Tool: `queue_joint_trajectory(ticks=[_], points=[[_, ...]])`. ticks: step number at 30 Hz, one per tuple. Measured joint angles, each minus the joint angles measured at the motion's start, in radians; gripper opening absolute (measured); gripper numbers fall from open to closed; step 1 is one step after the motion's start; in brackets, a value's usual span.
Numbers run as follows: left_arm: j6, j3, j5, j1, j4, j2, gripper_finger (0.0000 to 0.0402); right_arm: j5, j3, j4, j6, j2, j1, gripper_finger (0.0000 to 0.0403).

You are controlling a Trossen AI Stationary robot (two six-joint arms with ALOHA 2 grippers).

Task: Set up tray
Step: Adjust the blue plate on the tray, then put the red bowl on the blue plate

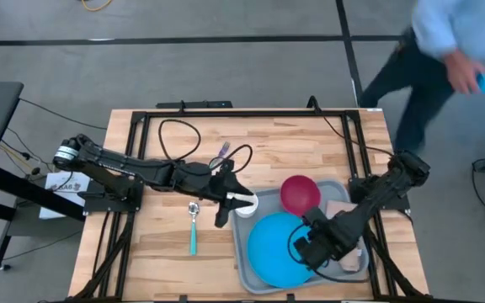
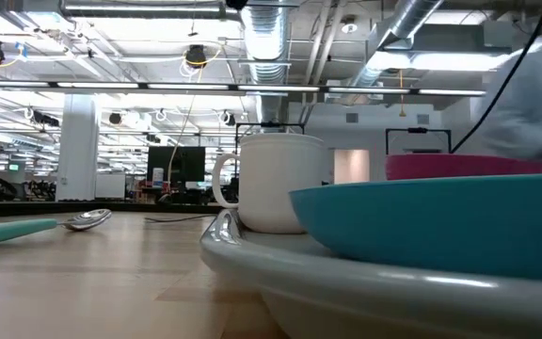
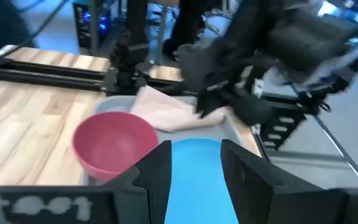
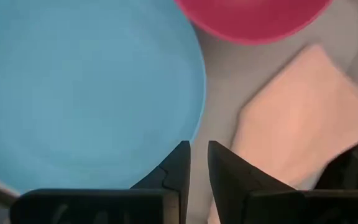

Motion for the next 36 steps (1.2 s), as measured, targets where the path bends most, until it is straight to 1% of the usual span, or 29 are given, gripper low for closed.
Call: queue_joint_trajectory(ticks=[2, 5, 7, 8, 10, 12, 15, 17, 21, 26, 31, 34, 36], points=[[-0.002, 0.0, 0.004, 0.01, -0.003, 0.005, 0.0127, 0.029, 0.08, -0.081, 0.023, -0.003, 0.021, 0.0051], [0.033, 0.015, 0.052, 0.026, -0.002, 0.043, 0.0127, 0.06, 0.201, -0.183, 0.092, -0.008, 0.047, 0.0051], [0.042, 0.057, 0.114, 0.028, 0.003, 0.103, 0.0127, 0.1, 0.264, -0.182, 0.125, -0.017, 0.069, 0.0052], [0.061, 0.085, 0.15, 0.027, -0.001, 0.137, 0.0127, 0.137, 0.289, -0.173, 0.134, -0.027, 0.08, 0.0052], [0.121, 0.161, 0.204, 0.026, -0.042, 0.218, 0.0127, 0.227, 0.341, -0.169, 0.146, -0.043, 0.104, 0.0052], [0.173, 0.256, 0.224, 0.025, -0.099, 0.307, 0.0127, 0.324, 0.38, -0.178, 0.164, -0.052, 0.124, 0.0052], [0.207, 0.422, 0.248, 0.031, -0.227, 0.431, 0.0127, 0.436, 0.417, -0.177, 0.209, -0.064, 0.151, 0.0052], [0.25, 0.525, 0.253, 0.033, -0.33, 0.503, 0.0127, 0.503, 0.43, -0.178, 0.232, -0.071, 0.164, 0.0052], [0.352, 0.692, 0.254, 0.034, -0.421, 0.657, 0.0129, 0.605, 0.433, -0.183, 0.269, -0.067, 0.181, 0.0052], [0.419, 0.834, 0.245, 0.036, -0.425, 0.814, 0.014, 0.687, 0.434, -0.183, 0.269, -0.068, 0.172, 0.0052], [0.456, 0.917, 0.142, 0.046, -0.434, 0.908, 0.0154, 0.699, 0.434, -0.183, 0.269, -0.073, 0.175, 0.0052], [0.446, 0.934, 0.131, 0.06, -0.424, 0.931, 0.0161, 0.699, 0.434, -0.183, 0.262, -0.076, 0.181, 0.0052], [0.422, 0.931, 0.131, 0.069, -0.461, 0.936, 0.0164, 0.704, 0.434, -0.183, 0.26, -0.077, 0.178, 0.0052]])
